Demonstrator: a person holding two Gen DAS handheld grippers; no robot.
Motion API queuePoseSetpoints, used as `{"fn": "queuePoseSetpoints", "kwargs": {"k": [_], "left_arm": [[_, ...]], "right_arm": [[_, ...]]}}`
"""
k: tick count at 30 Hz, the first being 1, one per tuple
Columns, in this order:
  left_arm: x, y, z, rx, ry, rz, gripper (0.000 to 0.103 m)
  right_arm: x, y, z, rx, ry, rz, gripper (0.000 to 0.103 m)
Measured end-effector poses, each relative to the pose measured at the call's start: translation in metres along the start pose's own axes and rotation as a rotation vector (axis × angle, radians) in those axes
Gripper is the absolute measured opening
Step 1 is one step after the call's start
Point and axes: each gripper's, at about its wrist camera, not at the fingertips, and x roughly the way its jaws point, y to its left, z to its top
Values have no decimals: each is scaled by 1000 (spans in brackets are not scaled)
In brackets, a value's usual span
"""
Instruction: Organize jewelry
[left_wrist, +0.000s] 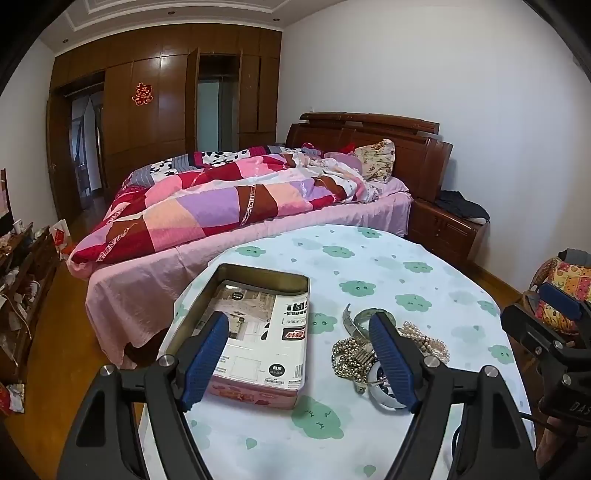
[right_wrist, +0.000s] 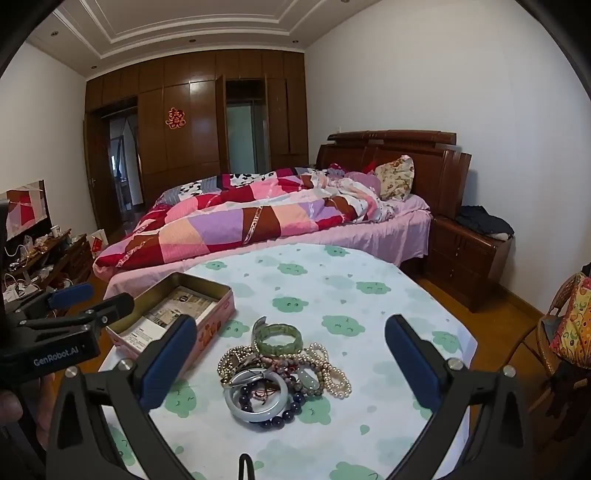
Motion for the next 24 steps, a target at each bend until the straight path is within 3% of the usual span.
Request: {"fn": "queuePoseSetpoints", "kwargs": {"k": [24], "left_arm": [[-3, 7, 2, -1, -1, 7, 78]], "right_arm": [[1, -2, -2, 1, 3, 0, 103]]}}
